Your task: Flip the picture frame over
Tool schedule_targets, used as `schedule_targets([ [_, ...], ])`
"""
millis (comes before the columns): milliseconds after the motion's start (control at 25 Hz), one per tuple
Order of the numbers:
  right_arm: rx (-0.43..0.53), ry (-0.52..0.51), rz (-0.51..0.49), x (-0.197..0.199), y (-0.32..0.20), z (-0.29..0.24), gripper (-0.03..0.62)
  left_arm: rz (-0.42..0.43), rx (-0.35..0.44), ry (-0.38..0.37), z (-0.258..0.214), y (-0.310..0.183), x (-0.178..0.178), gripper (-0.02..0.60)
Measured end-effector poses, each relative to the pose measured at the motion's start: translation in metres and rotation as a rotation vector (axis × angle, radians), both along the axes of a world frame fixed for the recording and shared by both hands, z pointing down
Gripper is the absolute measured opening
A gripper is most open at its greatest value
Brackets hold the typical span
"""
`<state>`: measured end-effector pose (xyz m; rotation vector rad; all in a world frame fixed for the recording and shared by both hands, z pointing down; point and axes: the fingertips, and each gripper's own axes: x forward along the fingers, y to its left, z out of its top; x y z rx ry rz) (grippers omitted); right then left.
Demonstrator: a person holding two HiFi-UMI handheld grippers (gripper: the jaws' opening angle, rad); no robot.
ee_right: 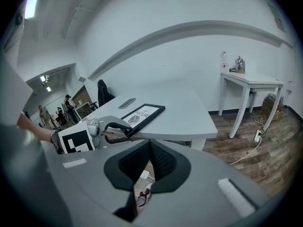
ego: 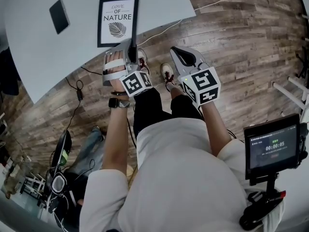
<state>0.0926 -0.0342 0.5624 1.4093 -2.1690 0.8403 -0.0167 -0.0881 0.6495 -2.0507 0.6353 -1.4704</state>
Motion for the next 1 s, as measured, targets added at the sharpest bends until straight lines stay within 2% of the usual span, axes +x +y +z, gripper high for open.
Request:
schedule_targets([
  [200, 0.018, -0.002, -0.010, -0.003, -0.009, -0.004, 0.002, -0.007, -0.010, 0.023, -0.003, -0.001, -0.001, 0.143],
  [520, 0.039, 0.010, -0.026, -0.004, -0.020, -0.008, 0.002, -0.091, -0.076, 0.115, -0.002, 0.000, -0.004, 0.133],
  [680, 0.068, 0.016, -0.027, 0.010, -0.019, -0.054, 0.002, -0.120, -0.094, 0.140, -0.040, 0.006, 0.003, 0.130],
  [1000, 0.111, 0.016, 0.014, 0.025, -0.044, -0.077, 0.002, -0.208, -0.183, 0.326, -0.061, 0.000, 0.015, 0.130],
])
